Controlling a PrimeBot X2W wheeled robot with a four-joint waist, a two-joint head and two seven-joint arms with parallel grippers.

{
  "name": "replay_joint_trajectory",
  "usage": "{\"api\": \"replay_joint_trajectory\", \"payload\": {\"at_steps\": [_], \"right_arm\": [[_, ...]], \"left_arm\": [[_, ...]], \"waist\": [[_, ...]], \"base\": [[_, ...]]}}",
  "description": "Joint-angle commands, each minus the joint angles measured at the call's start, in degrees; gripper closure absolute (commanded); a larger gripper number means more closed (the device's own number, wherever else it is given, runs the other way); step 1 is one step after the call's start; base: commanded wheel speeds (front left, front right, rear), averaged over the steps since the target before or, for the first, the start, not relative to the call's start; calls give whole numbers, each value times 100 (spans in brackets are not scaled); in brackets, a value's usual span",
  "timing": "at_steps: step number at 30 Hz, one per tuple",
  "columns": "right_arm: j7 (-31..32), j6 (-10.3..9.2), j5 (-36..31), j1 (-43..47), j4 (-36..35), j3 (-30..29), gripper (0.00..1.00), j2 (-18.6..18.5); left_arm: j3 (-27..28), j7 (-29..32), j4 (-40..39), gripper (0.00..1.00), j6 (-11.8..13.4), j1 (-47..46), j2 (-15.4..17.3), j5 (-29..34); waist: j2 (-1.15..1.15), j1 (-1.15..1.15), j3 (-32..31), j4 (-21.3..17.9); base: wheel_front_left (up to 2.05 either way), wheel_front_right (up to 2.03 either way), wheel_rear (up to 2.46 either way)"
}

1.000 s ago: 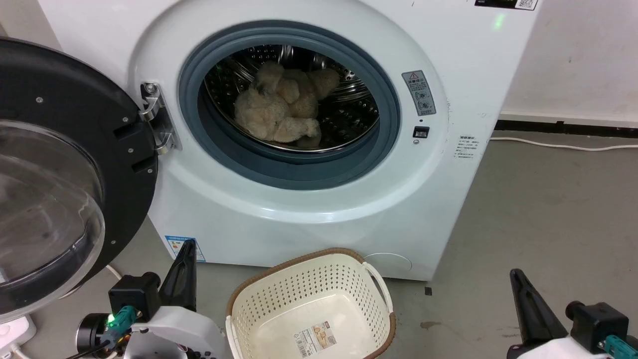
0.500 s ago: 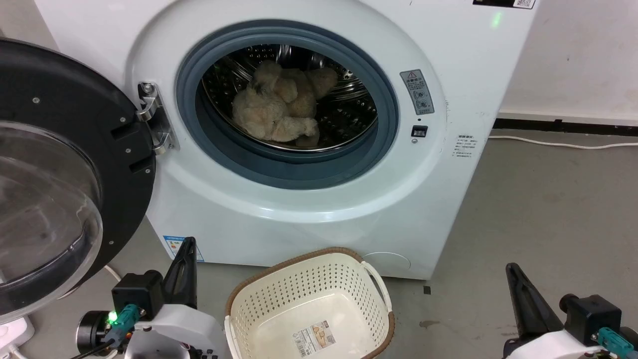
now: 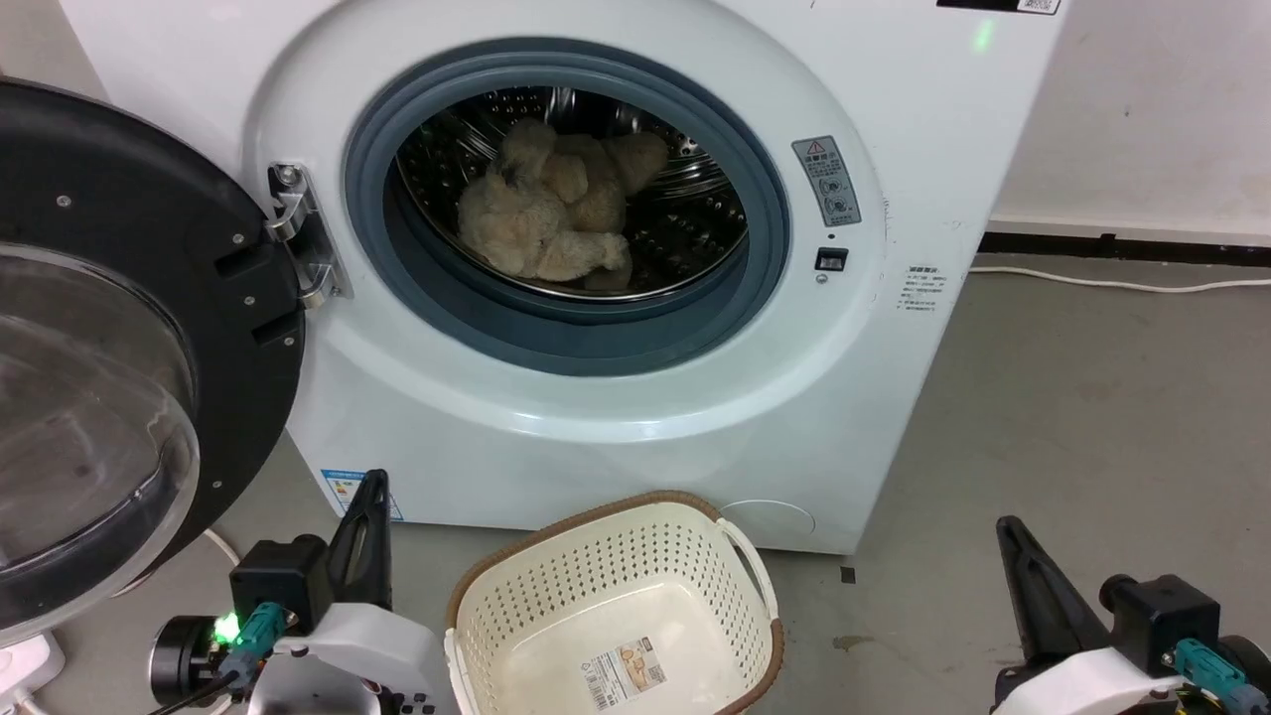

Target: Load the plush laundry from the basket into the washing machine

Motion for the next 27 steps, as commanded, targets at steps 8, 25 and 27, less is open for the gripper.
{"api": "replay_joint_trajectory", "payload": {"at_steps": [8,25,27], "right_arm": [[49,4,-133,-175,55,38,100,-8],[119,4,-311,-333,131,89,100,-9],[126,4,-330,-349,139,95,100,-10]], "left_arm": [[175,82,-47,100,-131,138,-180,293],[506,228,-86,100,-365,189,-502,831],[541,244,-90,100,-390,195,-536,887]], "waist": [[0,0,7,-14],[0,0,24,-47],[0,0,26,-50]], "base": [[0,0,0],[0,0,0],[0,0,0]]}}
